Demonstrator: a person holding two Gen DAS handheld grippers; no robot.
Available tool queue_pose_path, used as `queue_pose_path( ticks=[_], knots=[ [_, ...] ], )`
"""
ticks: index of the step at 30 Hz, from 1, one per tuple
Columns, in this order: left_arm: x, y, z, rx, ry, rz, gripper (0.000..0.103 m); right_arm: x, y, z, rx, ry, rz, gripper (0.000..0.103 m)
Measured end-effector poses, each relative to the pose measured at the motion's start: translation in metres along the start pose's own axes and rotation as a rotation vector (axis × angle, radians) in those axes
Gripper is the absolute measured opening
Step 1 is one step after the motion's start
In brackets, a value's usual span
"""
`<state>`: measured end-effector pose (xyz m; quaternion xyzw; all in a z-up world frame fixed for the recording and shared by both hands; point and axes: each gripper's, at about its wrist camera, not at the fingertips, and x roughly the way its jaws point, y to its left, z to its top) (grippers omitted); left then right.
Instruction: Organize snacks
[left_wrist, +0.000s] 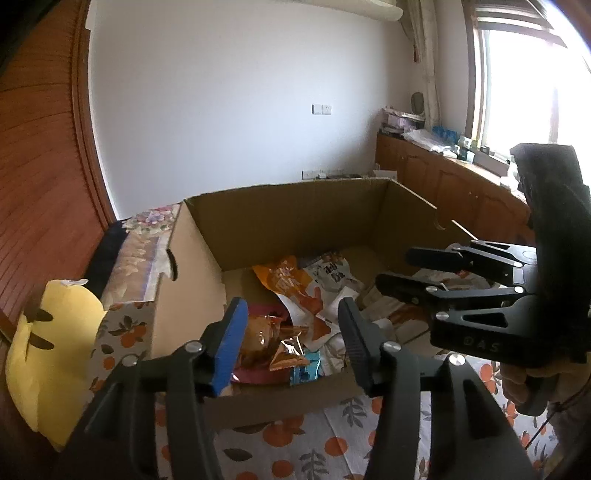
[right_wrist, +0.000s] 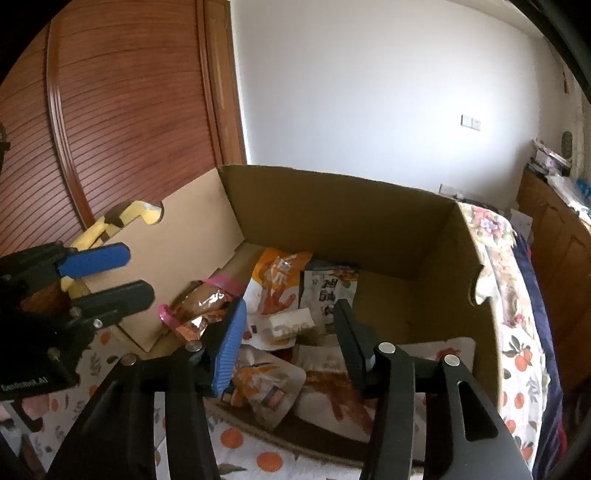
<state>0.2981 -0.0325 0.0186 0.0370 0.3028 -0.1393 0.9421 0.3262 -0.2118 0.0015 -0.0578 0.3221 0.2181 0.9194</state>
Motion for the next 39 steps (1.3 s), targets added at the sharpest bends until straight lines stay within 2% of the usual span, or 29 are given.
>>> queue_pose_path(
  ticks=[3,5,14,19,27,30,39],
  knots=[
    [-0.01,0.002,0.001,-0.016,-0.009,-0.005,0.056,-0.01,0.001,0.0,0.006,-0.012,-0.011,0.055],
    [-0.019,0.003,0.001,-0.021,-0.021,-0.004,0.066,-0.018,0.002,0.0,0.008,-0.021,-0.016,0.058],
    [-0.066,-0.001,0.006,-0.022,-0.075,-0.002,0.068,-0.056,0.013,-0.003,0.008,-0.055,-0.044,0.068],
    [-0.095,-0.007,0.006,-0.017,-0.11,0.032,0.08,-0.081,0.021,-0.005,0.008,-0.084,-0.066,0.084],
    [-0.139,-0.012,0.003,-0.021,-0.172,0.022,0.09,-0.124,0.036,-0.011,0.007,-0.118,-0.063,0.094],
    [-0.156,-0.015,-0.001,-0.02,-0.192,0.023,0.092,-0.14,0.043,-0.013,0.007,-0.131,-0.061,0.103],
    [-0.201,-0.023,-0.009,-0.012,-0.236,0.022,0.094,-0.185,0.056,-0.027,0.025,-0.16,-0.083,0.103]
  ],
)
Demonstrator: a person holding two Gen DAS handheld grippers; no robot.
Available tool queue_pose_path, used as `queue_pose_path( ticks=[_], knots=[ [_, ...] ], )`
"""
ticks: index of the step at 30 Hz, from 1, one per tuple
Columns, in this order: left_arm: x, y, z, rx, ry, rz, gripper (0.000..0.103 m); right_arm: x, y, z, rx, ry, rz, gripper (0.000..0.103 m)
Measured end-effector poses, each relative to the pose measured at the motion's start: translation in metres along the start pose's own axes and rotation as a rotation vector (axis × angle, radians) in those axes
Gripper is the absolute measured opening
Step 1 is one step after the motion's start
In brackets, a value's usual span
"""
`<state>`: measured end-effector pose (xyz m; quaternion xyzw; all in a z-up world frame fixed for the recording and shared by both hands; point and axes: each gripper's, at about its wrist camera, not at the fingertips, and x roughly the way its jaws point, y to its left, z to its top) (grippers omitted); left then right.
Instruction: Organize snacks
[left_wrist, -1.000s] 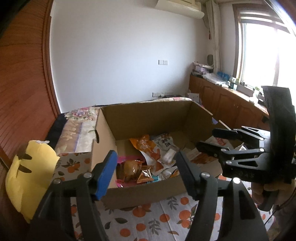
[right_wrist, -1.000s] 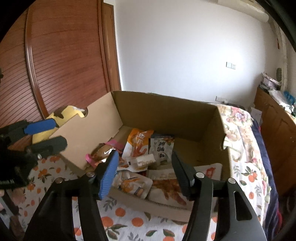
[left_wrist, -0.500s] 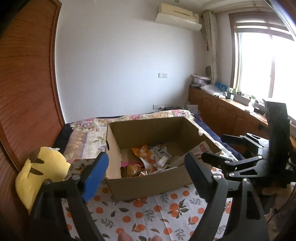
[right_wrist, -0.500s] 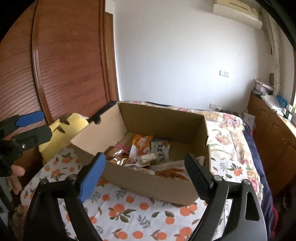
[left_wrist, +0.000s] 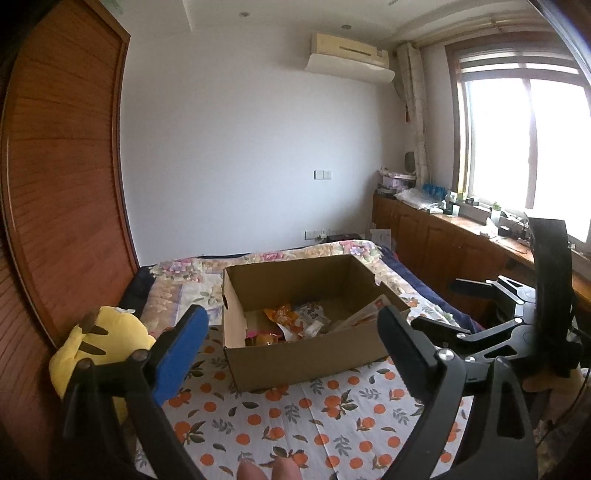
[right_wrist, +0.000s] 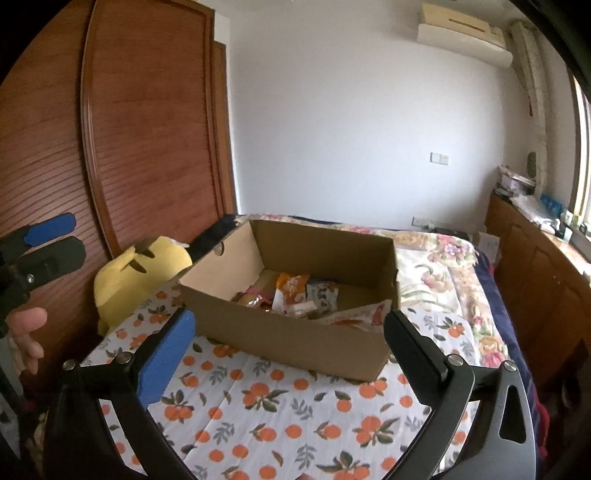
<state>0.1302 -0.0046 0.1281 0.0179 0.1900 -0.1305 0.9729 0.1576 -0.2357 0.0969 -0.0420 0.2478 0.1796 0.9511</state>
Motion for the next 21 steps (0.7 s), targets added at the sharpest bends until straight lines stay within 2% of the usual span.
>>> queue_pose_path(
  ticks=[12,21],
  knots=[
    [-0.053,-0.013,-0.019,0.004,-0.01,0.025,0.099,-0.071,-0.001,-0.023,0.045,-0.04,-0.047,0.103],
    [-0.078,-0.036,-0.042,0.045,-0.004,0.038,0.103,-0.105,0.002,-0.047,0.079,-0.047,-0.051,0.103]
  ],
)
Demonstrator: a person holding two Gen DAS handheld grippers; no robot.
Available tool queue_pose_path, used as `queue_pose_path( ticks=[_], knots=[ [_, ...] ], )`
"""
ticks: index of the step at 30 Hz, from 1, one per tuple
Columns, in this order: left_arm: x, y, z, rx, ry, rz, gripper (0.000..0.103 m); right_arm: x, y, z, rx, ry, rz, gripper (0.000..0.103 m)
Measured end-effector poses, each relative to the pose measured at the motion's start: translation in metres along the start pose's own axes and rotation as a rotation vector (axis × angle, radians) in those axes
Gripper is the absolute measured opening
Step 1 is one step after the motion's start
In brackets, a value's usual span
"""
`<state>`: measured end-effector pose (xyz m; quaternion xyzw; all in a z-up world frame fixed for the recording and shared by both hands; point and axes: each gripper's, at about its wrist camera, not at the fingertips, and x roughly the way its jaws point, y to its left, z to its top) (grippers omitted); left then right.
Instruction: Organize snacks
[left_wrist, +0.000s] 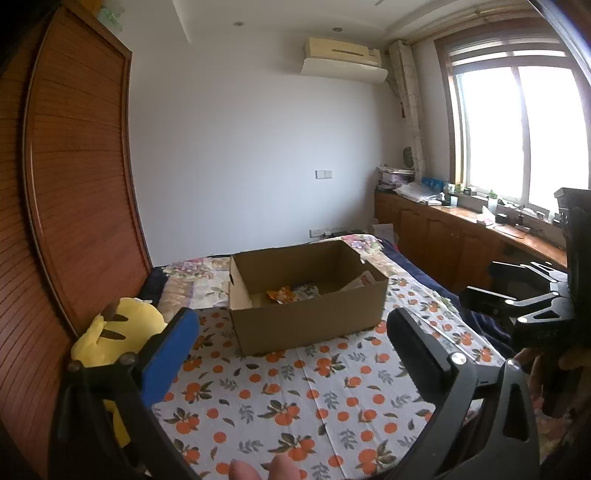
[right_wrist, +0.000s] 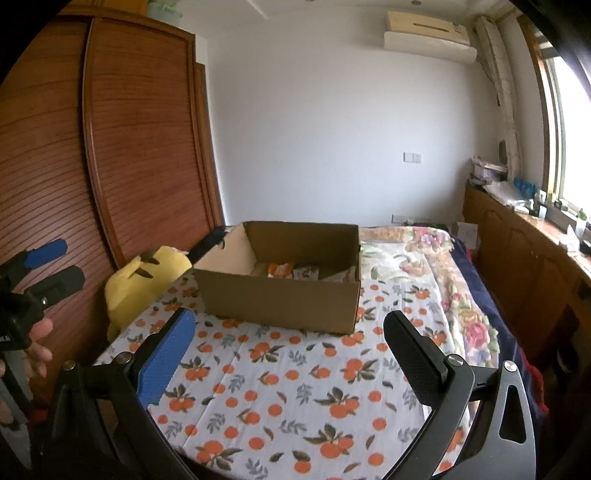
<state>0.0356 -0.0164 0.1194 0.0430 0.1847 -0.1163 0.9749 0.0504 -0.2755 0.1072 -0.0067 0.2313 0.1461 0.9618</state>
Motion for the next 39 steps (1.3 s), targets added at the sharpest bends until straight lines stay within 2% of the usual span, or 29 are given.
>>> queue_pose_path(
  ticks=[13,20,30,35,39],
  knots=[
    [-0.029,-0.017,-0.041,-0.043,0.033,0.013,0.103,-0.028,0.012,-0.026,-0.027,-0.027,-0.001,0.103],
    [-0.036,-0.024,-0.06,-0.011,0.062,0.051,0.103,-0.038,0.015,-0.04,-0.025,-0.038,-0.007,0.103],
    [-0.031,-0.022,-0.085,-0.065,0.089,0.09,0.103,-0.052,0.017,-0.073,0.023,-0.033,-0.086,0.103],
    [-0.026,-0.021,-0.096,-0.077,0.098,0.14,0.103,-0.054,0.018,-0.089,0.022,-0.054,-0.144,0.103],
    [-0.025,-0.021,-0.1,-0.08,0.103,0.154,0.103,-0.051,0.016,-0.096,0.037,-0.04,-0.154,0.103]
  ],
)
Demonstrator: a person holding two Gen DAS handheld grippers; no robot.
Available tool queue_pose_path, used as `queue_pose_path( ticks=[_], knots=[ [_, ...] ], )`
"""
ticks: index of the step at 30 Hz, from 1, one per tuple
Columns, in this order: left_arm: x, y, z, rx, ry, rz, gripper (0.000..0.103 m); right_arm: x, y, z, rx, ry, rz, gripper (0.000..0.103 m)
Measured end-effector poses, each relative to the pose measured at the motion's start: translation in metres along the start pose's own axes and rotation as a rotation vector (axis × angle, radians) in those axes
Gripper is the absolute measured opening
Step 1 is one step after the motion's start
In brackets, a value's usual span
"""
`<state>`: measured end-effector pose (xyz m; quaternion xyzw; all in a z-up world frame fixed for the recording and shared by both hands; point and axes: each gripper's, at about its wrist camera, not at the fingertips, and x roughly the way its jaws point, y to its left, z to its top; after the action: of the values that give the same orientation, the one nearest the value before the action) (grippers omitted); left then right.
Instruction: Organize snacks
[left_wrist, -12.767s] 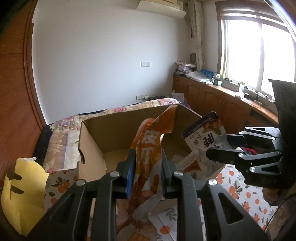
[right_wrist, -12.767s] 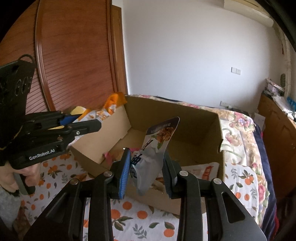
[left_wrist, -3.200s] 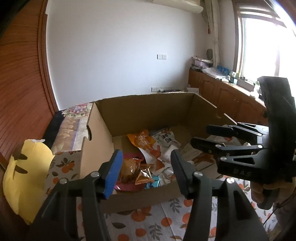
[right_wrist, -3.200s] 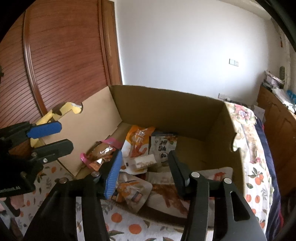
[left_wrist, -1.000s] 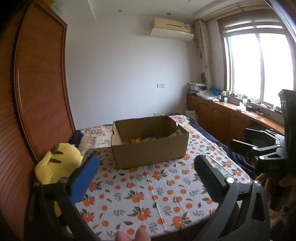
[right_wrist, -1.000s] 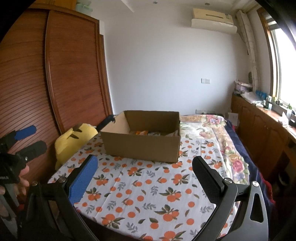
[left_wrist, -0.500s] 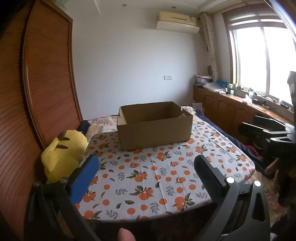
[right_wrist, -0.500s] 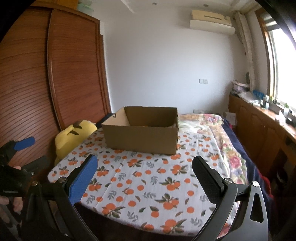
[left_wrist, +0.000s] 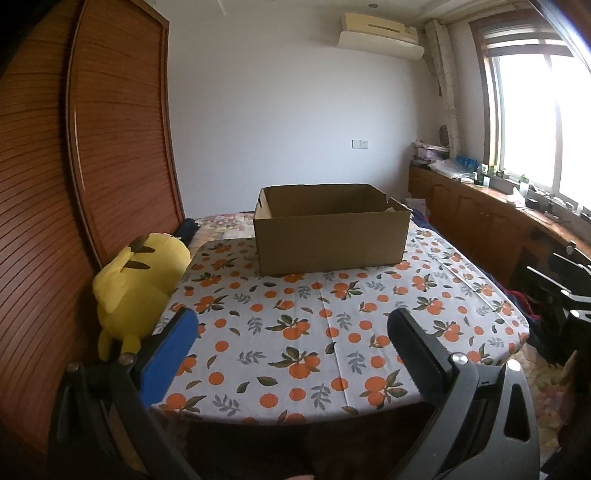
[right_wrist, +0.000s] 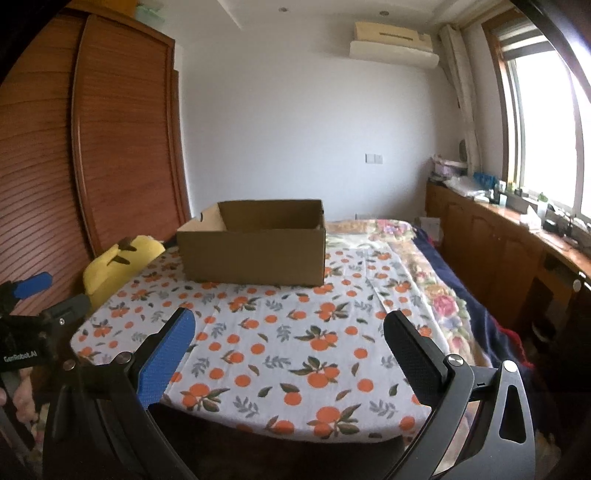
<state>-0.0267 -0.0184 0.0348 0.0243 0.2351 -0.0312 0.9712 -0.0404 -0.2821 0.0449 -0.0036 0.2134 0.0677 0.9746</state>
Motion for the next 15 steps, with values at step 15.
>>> queue_pose_path(
  ticks=[15],
  knots=[
    [-0.0053,0.0002,-0.0051,0.005,-0.027,0.03,0.103,0.0074,-0.0009,-0.0113,0.0,0.022,-0.037,0.103]
  ],
)
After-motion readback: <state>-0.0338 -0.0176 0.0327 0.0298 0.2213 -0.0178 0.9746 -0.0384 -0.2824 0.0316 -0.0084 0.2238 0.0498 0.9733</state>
